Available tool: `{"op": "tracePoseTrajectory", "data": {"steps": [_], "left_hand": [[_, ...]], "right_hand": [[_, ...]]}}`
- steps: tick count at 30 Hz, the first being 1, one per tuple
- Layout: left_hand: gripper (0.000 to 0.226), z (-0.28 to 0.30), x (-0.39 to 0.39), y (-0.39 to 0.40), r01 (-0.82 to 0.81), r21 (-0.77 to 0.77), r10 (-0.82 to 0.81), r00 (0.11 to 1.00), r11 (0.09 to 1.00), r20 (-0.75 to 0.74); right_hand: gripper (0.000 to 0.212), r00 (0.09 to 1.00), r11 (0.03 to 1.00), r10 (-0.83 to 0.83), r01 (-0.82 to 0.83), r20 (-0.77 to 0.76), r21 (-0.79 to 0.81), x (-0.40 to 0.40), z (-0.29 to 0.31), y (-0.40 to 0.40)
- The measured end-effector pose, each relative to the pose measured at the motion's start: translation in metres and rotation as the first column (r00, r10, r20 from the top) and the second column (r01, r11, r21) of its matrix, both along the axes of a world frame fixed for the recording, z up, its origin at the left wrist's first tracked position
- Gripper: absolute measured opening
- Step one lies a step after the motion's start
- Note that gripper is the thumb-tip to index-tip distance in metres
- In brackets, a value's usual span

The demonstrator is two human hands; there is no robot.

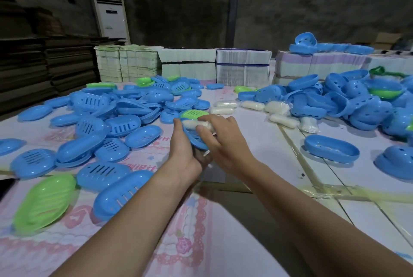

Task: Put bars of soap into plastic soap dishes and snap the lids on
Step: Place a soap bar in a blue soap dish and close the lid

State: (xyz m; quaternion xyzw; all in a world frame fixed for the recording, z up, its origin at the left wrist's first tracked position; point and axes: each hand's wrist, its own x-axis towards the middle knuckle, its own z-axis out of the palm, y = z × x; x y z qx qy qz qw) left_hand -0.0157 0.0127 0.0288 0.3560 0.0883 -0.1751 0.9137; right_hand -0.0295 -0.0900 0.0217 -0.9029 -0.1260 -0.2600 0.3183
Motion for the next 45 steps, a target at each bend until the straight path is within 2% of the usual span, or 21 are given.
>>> {"op": "tracePoseTrajectory", "data": {"steps": [2,4,8,10,13,15,17,23,25,28,31,34,35,37,38,40,42,45], "left_hand": [[0.06,0.001,0.003,0.002,-0.033,-0.038,0.032,0.999,0.999,-0.028],[0.06,0.0,0.004,0.004,-0.037,-0.069,0.033,0.998,0.997,-0.062],[0.052,-0.004,0.003,0.006,-0.043,-0.155,0.021,0.99,0.987,-0.137],[0.047,-0.003,0.005,0.008,-0.063,-0.175,0.041,0.991,0.982,-0.125],[0.052,0.002,0.007,0.01,-0.067,-0.207,0.046,0.994,0.976,-0.103],[0.055,0.004,0.007,0.01,-0.067,-0.193,0.046,0.993,0.979,-0.112],[0.053,0.003,0.007,0.01,-0.08,-0.163,0.057,0.988,0.983,-0.14],[0.053,0.005,0.003,0.01,-0.103,-0.114,0.085,0.984,0.988,-0.154],[0.053,0.006,0.003,0.011,-0.105,-0.121,0.087,0.986,0.987,-0.143],[0.054,0.01,0.004,0.013,-0.107,-0.134,0.092,0.989,0.985,-0.116],[0.056,0.009,0.007,0.015,-0.13,-0.142,0.113,0.986,0.981,-0.119],[0.056,0.006,0.01,0.017,-0.15,-0.195,0.122,0.981,0.969,-0.15],[0.055,0.004,0.012,0.017,-0.152,-0.206,0.121,0.98,0.967,-0.155],[0.051,0.002,0.014,0.018,-0.146,-0.214,0.115,0.982,0.966,-0.152],[0.049,0.002,0.014,0.017,-0.142,-0.222,0.11,0.983,0.965,-0.148],[0.047,0.001,0.014,0.016,-0.12,-0.235,0.089,0.986,0.965,-0.137],[0.046,0.0,0.013,0.014,-0.099,-0.23,0.073,0.99,0.968,-0.121],[0.046,-0.001,0.011,0.01,-0.06,-0.208,0.042,0.995,0.976,-0.088]], "right_hand": [[0.04,0.998,0.992,-0.064,0.062,-0.008,-0.11,0.001,-0.004,0.006],[0.042,0.994,0.989,-0.1,0.094,-0.046,-0.115,0.001,-0.006,0.01],[0.046,0.984,0.99,0.003,-0.028,-0.179,-0.139,-0.004,-0.007,0.016],[0.045,0.991,0.997,0.057,-0.062,-0.119,-0.045,-0.006,-0.005,0.018],[0.043,0.997,0.99,-0.001,-0.01,0.077,0.14,-0.006,0.001,0.016],[0.031,0.993,0.987,-0.026,0.008,0.112,0.159,-0.004,0.001,0.012],[0.02,0.999,0.989,-0.028,0.023,0.034,0.147,-0.001,-0.001,0.012],[0.015,0.989,0.977,0.043,-0.012,-0.14,0.213,0.003,0.004,0.009],[0.009,0.976,0.945,0.118,-0.053,-0.182,0.324,0.005,0.006,0.005],[0.014,0.966,0.803,0.2,-0.067,-0.161,0.592,0.014,0.008,0.002],[0.011,0.968,0.765,0.209,-0.075,-0.138,0.639,0.027,0.003,0.007],[0.01,0.989,0.836,0.116,-0.044,-0.097,0.547,0.035,-0.002,-0.002],[0.011,0.996,0.883,0.028,0.014,-0.082,0.469,0.037,-0.003,-0.01],[0.023,0.978,0.963,-0.191,0.203,-0.08,0.178,0.04,-0.002,-0.035],[0.032,0.945,0.95,-0.309,0.311,-0.104,0.004,0.039,0.001,-0.05],[0.047,0.845,0.85,-0.507,0.456,-0.172,-0.262,0.033,0.006,-0.081],[0.057,0.735,0.749,-0.635,0.51,-0.237,-0.424,0.022,0.01,-0.112],[0.065,0.567,0.611,-0.772,0.537,-0.287,-0.582,0.0,0.012,-0.154]]}}
